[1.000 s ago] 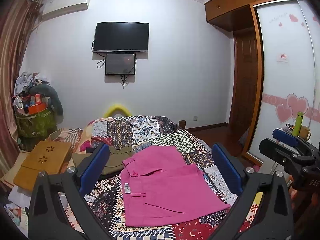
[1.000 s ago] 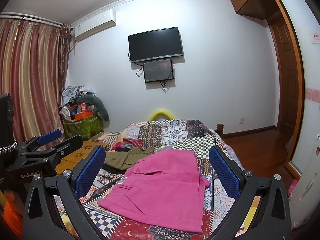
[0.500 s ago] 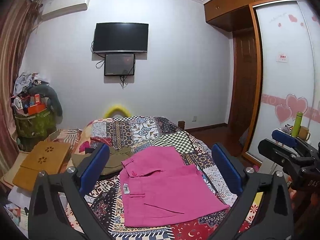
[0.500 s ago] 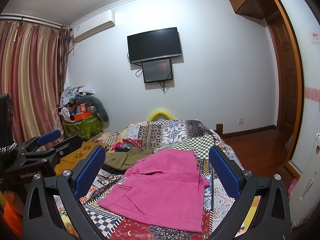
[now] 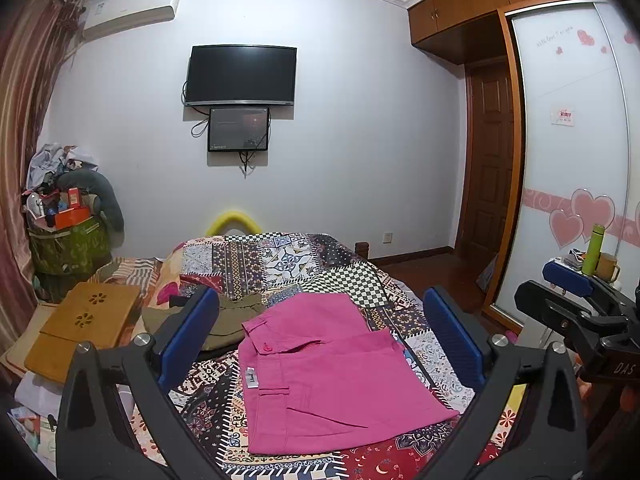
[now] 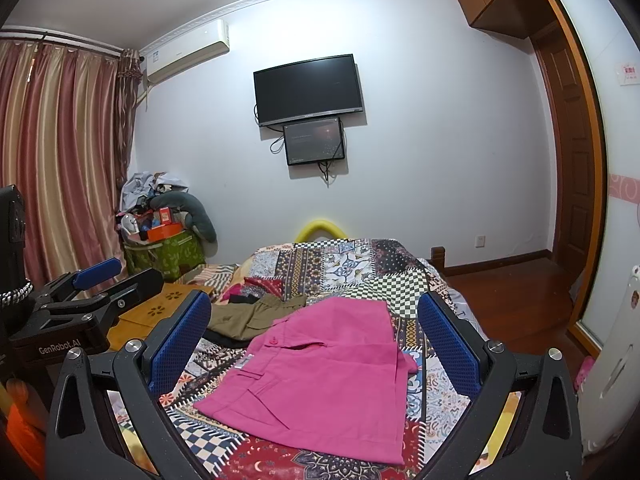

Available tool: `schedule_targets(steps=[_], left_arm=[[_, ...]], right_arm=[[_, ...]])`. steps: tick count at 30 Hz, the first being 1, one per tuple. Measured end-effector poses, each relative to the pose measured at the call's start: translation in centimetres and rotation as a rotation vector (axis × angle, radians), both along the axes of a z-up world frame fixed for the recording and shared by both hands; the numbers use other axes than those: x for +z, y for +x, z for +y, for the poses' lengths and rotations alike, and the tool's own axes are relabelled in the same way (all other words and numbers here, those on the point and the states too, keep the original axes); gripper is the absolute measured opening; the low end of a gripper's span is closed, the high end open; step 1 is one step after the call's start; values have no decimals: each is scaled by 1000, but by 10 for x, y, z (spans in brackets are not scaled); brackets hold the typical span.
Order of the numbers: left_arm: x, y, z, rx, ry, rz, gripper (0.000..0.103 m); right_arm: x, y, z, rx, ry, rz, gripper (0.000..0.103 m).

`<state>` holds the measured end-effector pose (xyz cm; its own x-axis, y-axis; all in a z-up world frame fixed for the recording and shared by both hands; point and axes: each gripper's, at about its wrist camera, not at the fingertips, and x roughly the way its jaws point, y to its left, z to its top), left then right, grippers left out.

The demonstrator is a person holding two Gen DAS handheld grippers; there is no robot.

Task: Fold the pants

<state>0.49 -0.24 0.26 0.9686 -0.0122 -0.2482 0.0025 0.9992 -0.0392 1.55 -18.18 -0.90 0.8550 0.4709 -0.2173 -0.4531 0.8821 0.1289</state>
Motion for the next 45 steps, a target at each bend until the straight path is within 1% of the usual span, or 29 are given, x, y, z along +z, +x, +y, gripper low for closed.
schedule_targets(steps=[17, 25, 30, 35, 38, 42, 45], left_arm=[[-2, 2, 1, 9, 1, 1, 103], [-10, 18, 4, 27, -8, 25, 103], [-28, 50, 14, 37, -36, 102, 103], [-62, 97, 33, 38, -64, 238, 103], [-84, 123, 44, 63, -35, 306, 103], [-111, 157, 57, 106, 32, 388, 102], [-130, 179, 69, 114, 66, 448, 93]], right_arm=[[-2, 0, 0, 2, -2, 7, 103], [-7, 8, -2, -6, -6, 28, 103], [-19, 25, -6, -23, -10, 73, 103], [-44, 52, -13, -61, -39, 147, 103], [-68, 76, -20, -90, -68, 211, 103], [-98, 106, -30, -109, -102, 302, 103], [-112, 123, -38, -116, -115, 363, 103]])
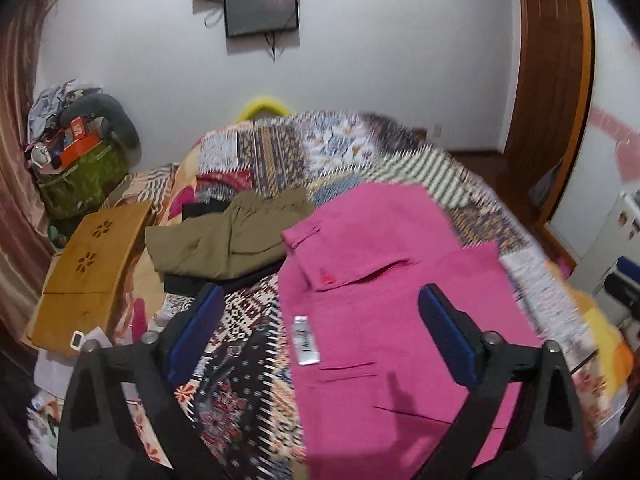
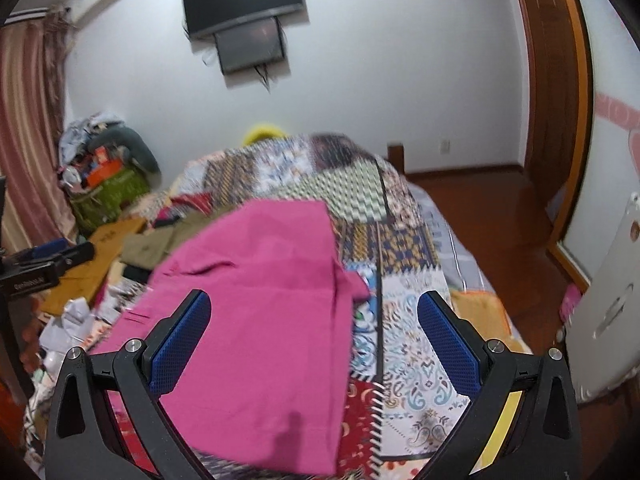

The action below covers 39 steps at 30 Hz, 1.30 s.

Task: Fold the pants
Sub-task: 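Reach both grippers down to the pink trousers' waistband and hem edges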

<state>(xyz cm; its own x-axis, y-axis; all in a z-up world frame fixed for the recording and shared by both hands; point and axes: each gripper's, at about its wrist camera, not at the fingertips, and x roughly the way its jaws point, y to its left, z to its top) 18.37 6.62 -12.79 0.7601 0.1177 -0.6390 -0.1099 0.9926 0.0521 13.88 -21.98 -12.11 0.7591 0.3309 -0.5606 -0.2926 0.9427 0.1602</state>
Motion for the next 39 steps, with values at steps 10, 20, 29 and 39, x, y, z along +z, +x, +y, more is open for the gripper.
schedule_targets(steps=[10, 20, 29, 39], left_arm=[[-58, 59, 37, -6, -77, 247, 66], [-93, 106, 30, -120, -177, 408, 50], [-112, 115, 38, -130, -258, 447, 20], [-115, 109, 29, -88, -62, 405, 10]], right_arm=[[-40, 66, -4, 43, 3, 172, 85], [-69, 118, 26, 172, -28, 244, 54], [-98, 152, 44, 232, -49, 324, 29], [-118, 156, 41, 181, -177, 315, 0]])
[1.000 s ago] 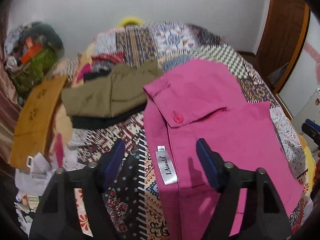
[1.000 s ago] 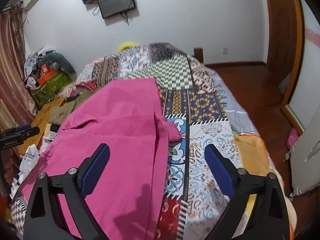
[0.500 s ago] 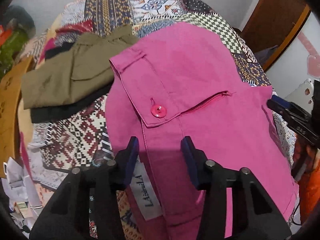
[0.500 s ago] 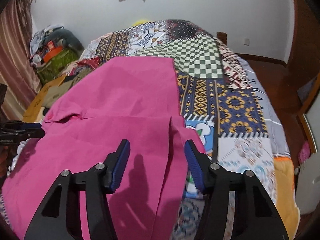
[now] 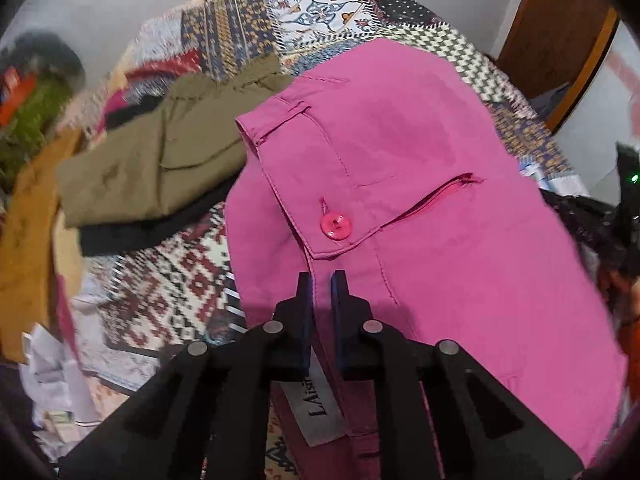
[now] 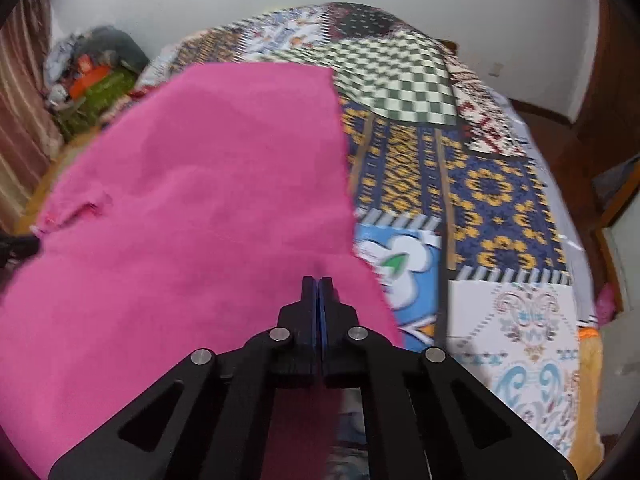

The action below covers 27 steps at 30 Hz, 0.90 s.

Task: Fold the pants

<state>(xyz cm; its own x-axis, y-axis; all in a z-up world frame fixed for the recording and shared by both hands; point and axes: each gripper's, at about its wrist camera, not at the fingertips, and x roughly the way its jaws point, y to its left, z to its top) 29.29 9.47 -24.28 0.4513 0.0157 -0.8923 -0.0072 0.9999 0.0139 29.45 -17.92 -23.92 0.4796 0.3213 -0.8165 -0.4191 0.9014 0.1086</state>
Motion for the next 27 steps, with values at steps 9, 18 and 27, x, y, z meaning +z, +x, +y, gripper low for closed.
schedule_targets(steps=[9, 18, 27], left_arm=[[9, -5, 1, -33, 9, 3, 11], [35, 14, 22, 25, -77, -46, 36], [2, 54, 32, 58, -157, 47, 46]], right_arm=[[6, -4, -28, -27, 39, 65, 1], [44, -5, -40, -50, 63, -3, 40], [18, 17, -31, -54, 46, 43, 45]])
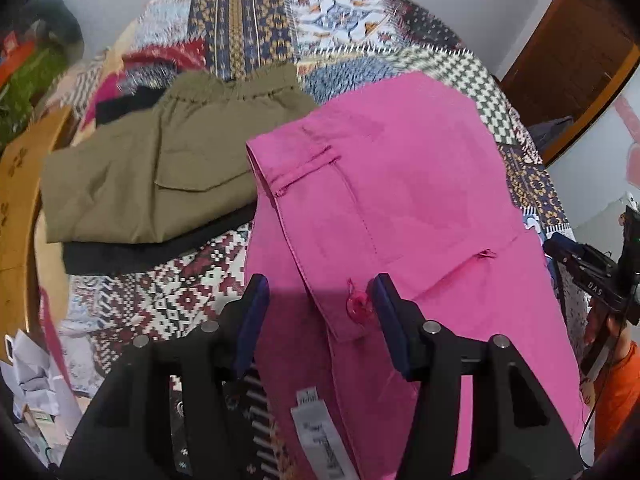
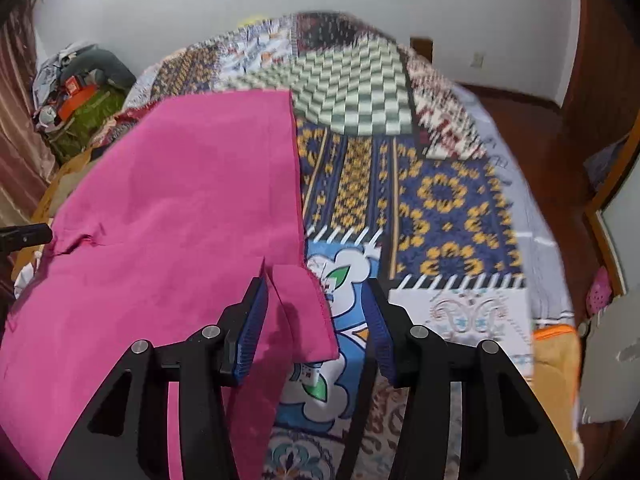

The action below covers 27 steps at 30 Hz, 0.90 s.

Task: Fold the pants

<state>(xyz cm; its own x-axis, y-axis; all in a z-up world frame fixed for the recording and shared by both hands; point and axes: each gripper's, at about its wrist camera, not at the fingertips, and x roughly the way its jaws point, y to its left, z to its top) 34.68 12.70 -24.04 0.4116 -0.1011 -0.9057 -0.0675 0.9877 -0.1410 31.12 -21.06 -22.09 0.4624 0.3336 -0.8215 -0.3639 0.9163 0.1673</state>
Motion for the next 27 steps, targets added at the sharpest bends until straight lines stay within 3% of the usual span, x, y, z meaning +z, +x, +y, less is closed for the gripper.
schedule_targets(steps=[6, 8, 10, 11, 17, 27], left_arm=[[-5, 2, -5, -1, 61, -19, 24], [-4, 0, -7, 4, 93, -33, 15], [-4, -1, -10, 8, 140, -40, 10], [-4, -1, -12, 8, 166, -44, 9], [-8, -4, -18, -22, 289, -67, 10], [-6, -12, -9, -24, 252, -83, 13]], right_arm=[[-24, 7, 9, 31, 10, 49, 45], [-25, 7, 13, 64, 16, 61, 26], [-29, 7, 19, 87, 29, 69, 16], [-30, 7, 21, 95, 22, 63, 10], [-30, 4, 32, 121, -54, 15, 6], [-32, 7, 35, 111, -81, 45, 7]])
